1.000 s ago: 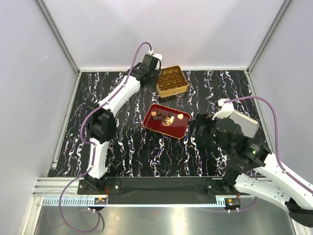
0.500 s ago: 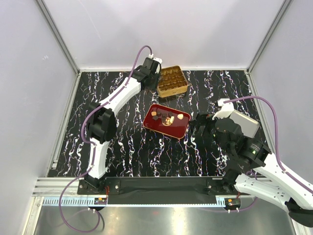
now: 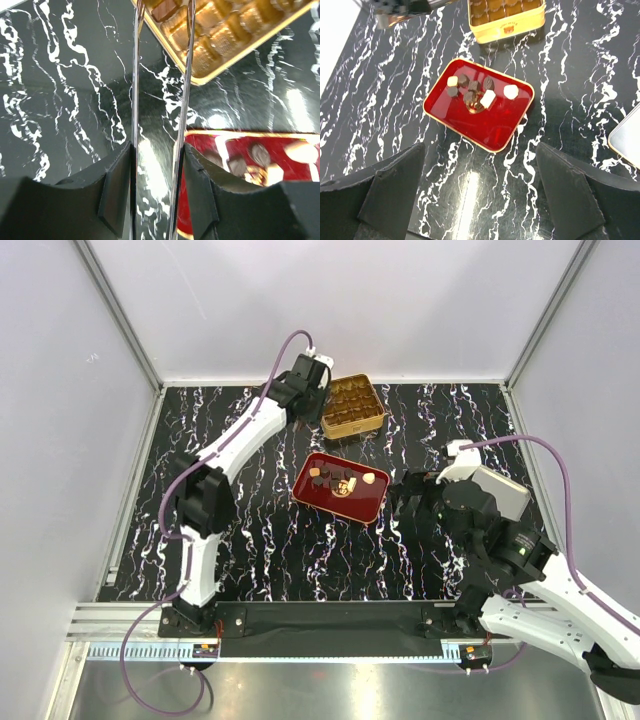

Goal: Pack the chocolate

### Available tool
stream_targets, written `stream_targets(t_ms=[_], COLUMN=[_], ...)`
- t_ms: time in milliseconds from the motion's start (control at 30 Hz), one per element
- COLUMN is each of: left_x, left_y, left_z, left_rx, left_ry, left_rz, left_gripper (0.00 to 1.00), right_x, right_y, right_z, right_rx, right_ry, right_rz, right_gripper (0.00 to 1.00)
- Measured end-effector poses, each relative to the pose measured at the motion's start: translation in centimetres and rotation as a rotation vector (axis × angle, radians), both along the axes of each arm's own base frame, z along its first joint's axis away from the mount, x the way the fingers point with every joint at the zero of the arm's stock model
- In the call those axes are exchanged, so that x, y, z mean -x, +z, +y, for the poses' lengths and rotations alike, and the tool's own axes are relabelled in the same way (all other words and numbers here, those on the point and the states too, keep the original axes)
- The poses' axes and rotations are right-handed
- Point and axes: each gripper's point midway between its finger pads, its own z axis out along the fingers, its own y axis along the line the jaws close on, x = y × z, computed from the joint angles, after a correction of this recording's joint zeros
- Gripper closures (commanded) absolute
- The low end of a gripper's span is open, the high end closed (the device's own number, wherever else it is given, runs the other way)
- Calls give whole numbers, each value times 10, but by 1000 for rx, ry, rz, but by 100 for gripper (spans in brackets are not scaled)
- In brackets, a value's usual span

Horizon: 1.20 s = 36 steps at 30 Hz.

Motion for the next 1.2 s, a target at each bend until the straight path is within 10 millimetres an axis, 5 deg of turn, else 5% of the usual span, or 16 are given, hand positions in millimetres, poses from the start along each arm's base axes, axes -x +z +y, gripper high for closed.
stream_targets(t_ms=[300, 433, 533, 733, 833, 1200], left_x=[75, 117, 145, 193, 204, 214], left_y=[109, 125, 107, 24, 0, -20], left_z=[7, 15, 12, 10, 17, 23], left_rx=[117, 148, 139, 64, 36, 10], left_ry=[-49, -72, -103, -151, -135, -108], left_rz=[-121, -127, -76, 128, 192, 236], left_gripper=[54, 56, 57, 58, 59, 59], right_x=[9, 15, 19, 22, 23, 21], right_y=[12, 13, 12, 9, 8, 4], right_z=[-12, -20, -24, -28, -28, -25], right_rx=[-39, -60, -68, -69, -66, -53], right_ry=[-15, -22, -26, -34, -35, -36], right_rz=[-17, -13, -7, 7, 13, 24], right_gripper=[0, 0, 0, 0, 0, 0])
